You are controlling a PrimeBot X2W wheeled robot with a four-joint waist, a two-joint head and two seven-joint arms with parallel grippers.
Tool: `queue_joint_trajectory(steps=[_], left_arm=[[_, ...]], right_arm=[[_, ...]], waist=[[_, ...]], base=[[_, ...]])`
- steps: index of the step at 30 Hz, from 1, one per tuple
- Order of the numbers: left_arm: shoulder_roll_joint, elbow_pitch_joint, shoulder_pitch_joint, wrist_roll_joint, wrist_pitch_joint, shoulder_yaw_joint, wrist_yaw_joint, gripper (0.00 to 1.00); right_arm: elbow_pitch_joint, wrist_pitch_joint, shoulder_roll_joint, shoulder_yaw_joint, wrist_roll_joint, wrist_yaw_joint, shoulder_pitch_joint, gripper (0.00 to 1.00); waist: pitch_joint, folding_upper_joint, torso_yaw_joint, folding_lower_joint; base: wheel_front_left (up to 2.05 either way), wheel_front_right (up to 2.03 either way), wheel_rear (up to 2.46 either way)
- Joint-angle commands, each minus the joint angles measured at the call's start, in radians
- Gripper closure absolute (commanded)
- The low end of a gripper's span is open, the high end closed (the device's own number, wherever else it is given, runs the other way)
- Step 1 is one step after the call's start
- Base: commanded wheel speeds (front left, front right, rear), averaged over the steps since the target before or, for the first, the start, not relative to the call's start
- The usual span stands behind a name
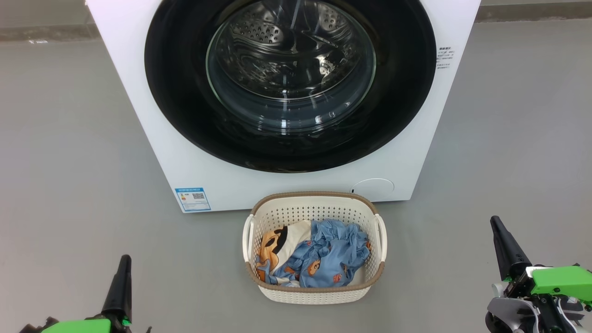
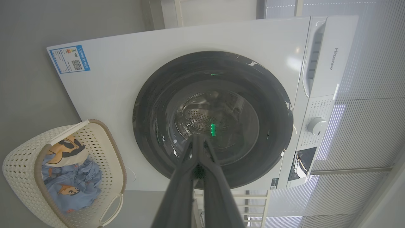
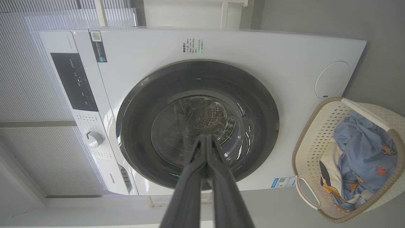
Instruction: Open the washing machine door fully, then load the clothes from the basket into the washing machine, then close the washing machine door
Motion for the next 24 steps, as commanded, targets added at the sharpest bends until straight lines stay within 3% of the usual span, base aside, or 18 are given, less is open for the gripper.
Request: queue_joint_trajectory(steps=[1,24], left_arm=[[0.009,-0.017,-0.031,-0.006,0.002,0.032,-0.007,1.00],[0.009,-0.017,-0.031,-0.006,0.002,0.032,-0.007,1.00]], right_arm=[[-0.025,0.005,-0.008,0.018,-0.011,0.016,-0.020,1.00],[-0.025,0.005,-0.008,0.018,-0.011,0.016,-0.020,1.00]], waist=[[0.000,-0.0001,0.000,0.0000],[0.000,-0.0001,0.000,0.0000]], base=[[0.00,0.00,0.00],[0.00,0.00,0.00]])
